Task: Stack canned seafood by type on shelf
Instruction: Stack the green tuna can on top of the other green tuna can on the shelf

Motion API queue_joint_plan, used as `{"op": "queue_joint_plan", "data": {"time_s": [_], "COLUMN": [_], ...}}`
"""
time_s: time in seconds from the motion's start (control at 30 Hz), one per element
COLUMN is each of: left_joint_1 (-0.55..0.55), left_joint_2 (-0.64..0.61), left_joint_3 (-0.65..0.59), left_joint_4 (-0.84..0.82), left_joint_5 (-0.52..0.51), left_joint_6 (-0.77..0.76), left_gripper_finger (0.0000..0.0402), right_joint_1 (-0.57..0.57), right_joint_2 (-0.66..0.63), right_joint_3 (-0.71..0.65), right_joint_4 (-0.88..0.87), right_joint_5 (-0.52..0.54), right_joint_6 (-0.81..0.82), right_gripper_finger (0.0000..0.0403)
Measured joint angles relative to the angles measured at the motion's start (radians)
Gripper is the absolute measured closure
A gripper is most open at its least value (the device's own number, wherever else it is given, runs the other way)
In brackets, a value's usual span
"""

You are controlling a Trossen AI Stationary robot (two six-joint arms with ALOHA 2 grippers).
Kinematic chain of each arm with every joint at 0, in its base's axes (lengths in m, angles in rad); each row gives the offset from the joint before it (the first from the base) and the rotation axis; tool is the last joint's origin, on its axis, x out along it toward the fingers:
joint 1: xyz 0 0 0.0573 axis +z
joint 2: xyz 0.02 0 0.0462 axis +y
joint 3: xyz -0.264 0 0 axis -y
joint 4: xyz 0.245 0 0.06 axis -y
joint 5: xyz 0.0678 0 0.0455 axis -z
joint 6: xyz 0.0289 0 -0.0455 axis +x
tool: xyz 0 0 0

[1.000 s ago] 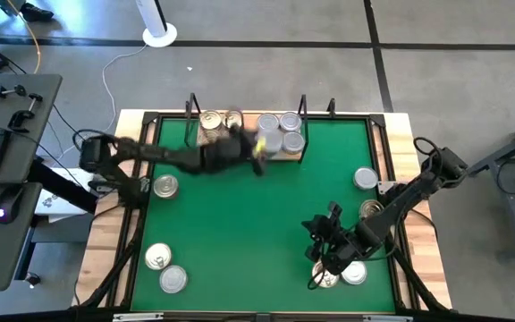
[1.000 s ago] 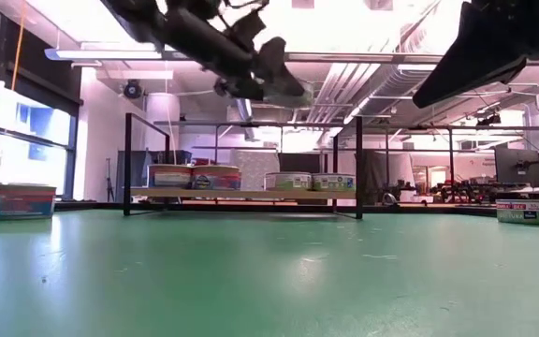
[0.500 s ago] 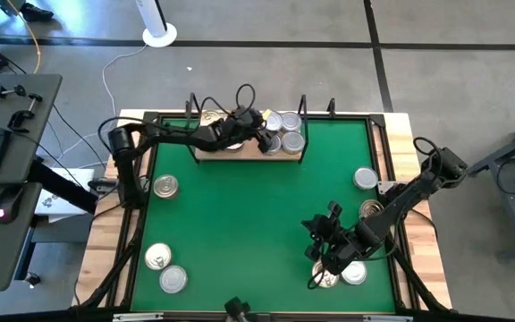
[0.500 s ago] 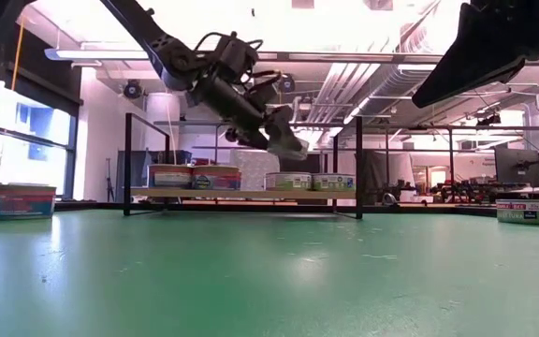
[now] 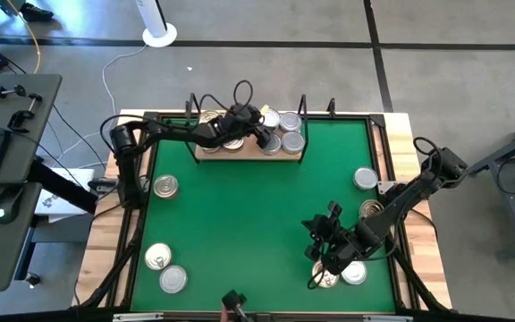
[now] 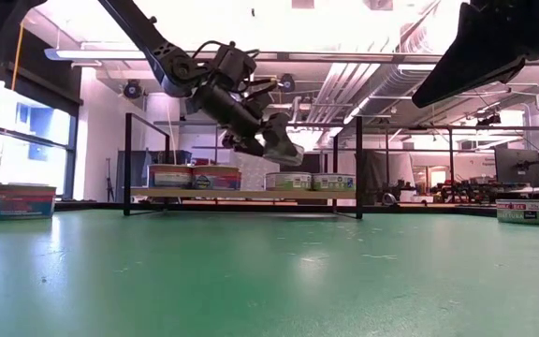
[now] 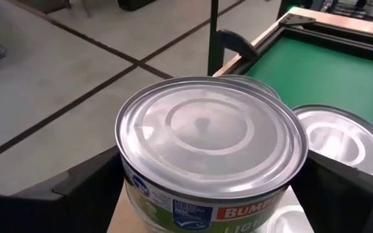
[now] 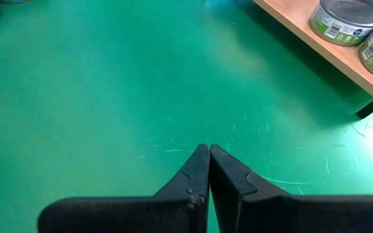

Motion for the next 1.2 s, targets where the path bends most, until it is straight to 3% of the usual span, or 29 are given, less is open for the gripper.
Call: {"op": "queue_joint_plan", "data": {"time_s": [0.1, 0.6, 0.73, 0.83, 0.93, 1.07, 1.2], "left_joint_1": [0.016, 0.041, 0.041, 0.041, 0.045, 0.052, 0.062], "left_joint_2": [0.000, 0.000, 0.000, 0.000, 0.000, 0.000, 0.000], "left_joint_3": [0.000, 0.000, 0.000, 0.000, 0.000, 0.000, 0.000], "left_joint_4": [-0.011, -0.004, -0.004, -0.002, 0.003, 0.003, 0.019], "left_joint_5": [0.027, 0.031, 0.032, 0.048, 0.071, 0.122, 0.167], "left_joint_6": [-0.008, 0.009, 0.011, 0.011, 0.027, 0.064, 0.104], "left_gripper_finger": [0.0008, 0.0002, 0.0002, 0.0002, 0.0002, 0.0002, 0.0002], "right_joint_1": [0.000, -0.013, -0.109, -0.238, -0.439, -0.826, -1.165], "right_joint_2": [0.000, -0.001, -0.040, -0.099, -0.162, -0.165, -0.032], "right_joint_3": [0.000, 0.000, 0.046, 0.127, 0.215, 0.316, 0.415], "right_joint_4": [0.000, 0.009, 0.000, -0.027, -0.042, -0.010, 0.014], "right_joint_5": [0.000, 0.003, -0.034, -0.138, -0.292, -0.698, -1.066], "right_joint_6": [0.000, -0.005, -0.163, -0.445, -0.757, -1.031, -1.178], "right_gripper_finger": [0.0401, 0.0401, 0.0401, 0.0401, 0.0402, 0.0402, 0.0402]}}
